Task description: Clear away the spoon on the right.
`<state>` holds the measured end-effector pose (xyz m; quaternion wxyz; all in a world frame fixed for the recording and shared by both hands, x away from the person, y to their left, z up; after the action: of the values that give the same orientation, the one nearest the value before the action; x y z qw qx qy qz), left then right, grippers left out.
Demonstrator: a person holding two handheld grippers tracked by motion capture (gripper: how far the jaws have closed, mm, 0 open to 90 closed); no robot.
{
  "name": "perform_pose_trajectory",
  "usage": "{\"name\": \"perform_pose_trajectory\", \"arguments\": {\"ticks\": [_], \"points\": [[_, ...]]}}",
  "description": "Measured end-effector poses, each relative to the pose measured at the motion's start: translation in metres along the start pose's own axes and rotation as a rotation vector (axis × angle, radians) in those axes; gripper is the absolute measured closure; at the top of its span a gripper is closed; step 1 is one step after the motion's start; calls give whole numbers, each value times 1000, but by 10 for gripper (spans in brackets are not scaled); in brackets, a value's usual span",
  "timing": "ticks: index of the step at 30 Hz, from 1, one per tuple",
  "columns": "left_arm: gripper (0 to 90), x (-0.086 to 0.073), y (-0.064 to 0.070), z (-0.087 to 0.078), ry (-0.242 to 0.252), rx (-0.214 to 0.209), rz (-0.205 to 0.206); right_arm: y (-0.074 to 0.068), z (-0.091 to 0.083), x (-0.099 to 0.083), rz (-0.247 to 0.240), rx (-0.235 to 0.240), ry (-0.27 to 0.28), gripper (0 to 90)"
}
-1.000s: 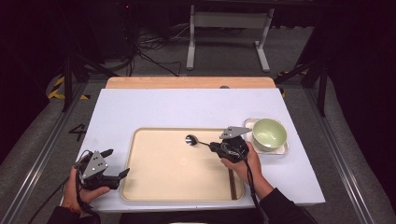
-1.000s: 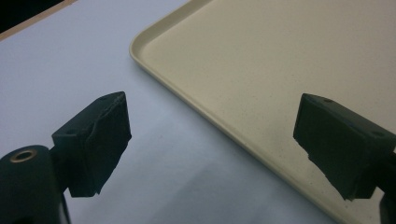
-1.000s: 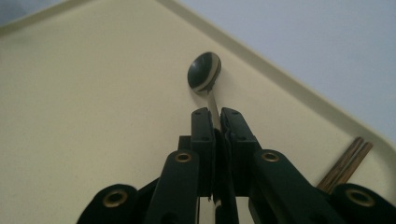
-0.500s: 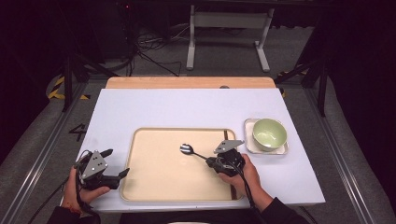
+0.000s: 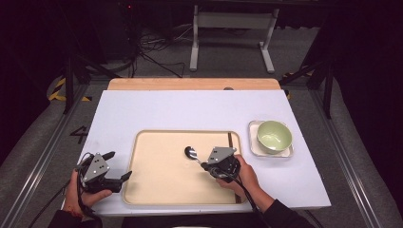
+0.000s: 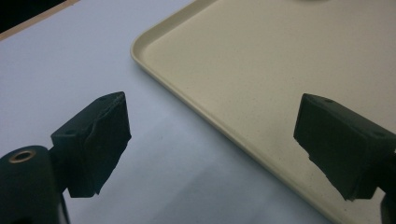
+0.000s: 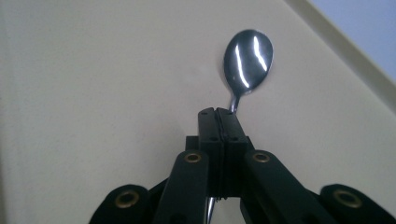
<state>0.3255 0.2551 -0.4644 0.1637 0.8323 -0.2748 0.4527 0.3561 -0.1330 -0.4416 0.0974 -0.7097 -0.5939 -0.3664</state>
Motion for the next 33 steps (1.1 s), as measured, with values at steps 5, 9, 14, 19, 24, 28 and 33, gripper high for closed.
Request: {"name": "perform_pose_trajectory", "arguments": {"ticks": [5, 9, 14, 19, 24, 28, 33], "points": [[117, 0, 0, 0, -1, 0, 0, 7, 23, 11, -61, 51, 7, 900], [117, -1, 0, -1, 1, 0, -8, 10, 33, 8, -40, 62, -17, 900], [117, -1, 1, -1, -1, -1, -4, 18, 29, 2, 18, 22, -46, 900], [118, -1, 1, -1, -2, -2, -6, 26, 23, -8, 74, -13, -68, 900], [118, -1, 1, -2, 0, -1, -3, 31, 14, -19, 105, -32, -72, 900], [119, -1, 1, -2, 3, -2, -4, 32, 8, -26, 101, -28, -78, 900], [119, -1, 1, -1, 2, -3, -4, 32, -2, -35, 108, -33, -77, 900]]}}
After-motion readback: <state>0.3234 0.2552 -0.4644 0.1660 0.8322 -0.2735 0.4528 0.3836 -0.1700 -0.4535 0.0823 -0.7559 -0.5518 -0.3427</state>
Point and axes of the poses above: each handheld gripper's, and its own axes: z roughly forward along the jaws, x roughly out of its top, y roughly to its right, the point moved 1 cm from there along z, roughly forward along the jaws, and after that the axes turned 13 degrees about -z, right-handed, at the moved point
